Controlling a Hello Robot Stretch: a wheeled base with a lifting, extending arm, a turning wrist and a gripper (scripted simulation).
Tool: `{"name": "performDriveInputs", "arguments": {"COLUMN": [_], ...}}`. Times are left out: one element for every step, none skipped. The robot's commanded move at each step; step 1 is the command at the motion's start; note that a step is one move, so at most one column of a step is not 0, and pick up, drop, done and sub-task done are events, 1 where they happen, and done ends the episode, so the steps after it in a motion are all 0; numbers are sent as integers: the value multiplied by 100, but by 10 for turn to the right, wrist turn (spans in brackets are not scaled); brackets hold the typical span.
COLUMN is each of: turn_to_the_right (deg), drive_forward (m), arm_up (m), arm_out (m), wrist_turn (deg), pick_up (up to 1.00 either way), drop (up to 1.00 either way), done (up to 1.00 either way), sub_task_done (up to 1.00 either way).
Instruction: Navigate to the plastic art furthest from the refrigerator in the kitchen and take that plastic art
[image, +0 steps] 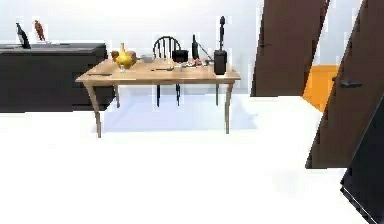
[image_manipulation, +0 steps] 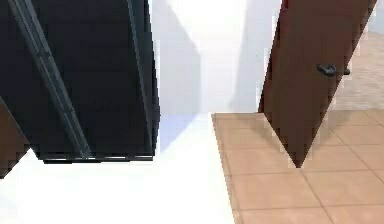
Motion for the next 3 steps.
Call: {"name": "performDriveInputs", "arguments": {"turn_to_the_right": [450,270,0], "drive_forward": [0,0,60], "arm_up": [0,0,0], "arm_out": [0,0,0], "wrist_turn": [0,0,0], "pick_up": [0,0,0], "drop": [0,0,0], "done": [0,0,0], "sub_task_done": [0,0,0]}}
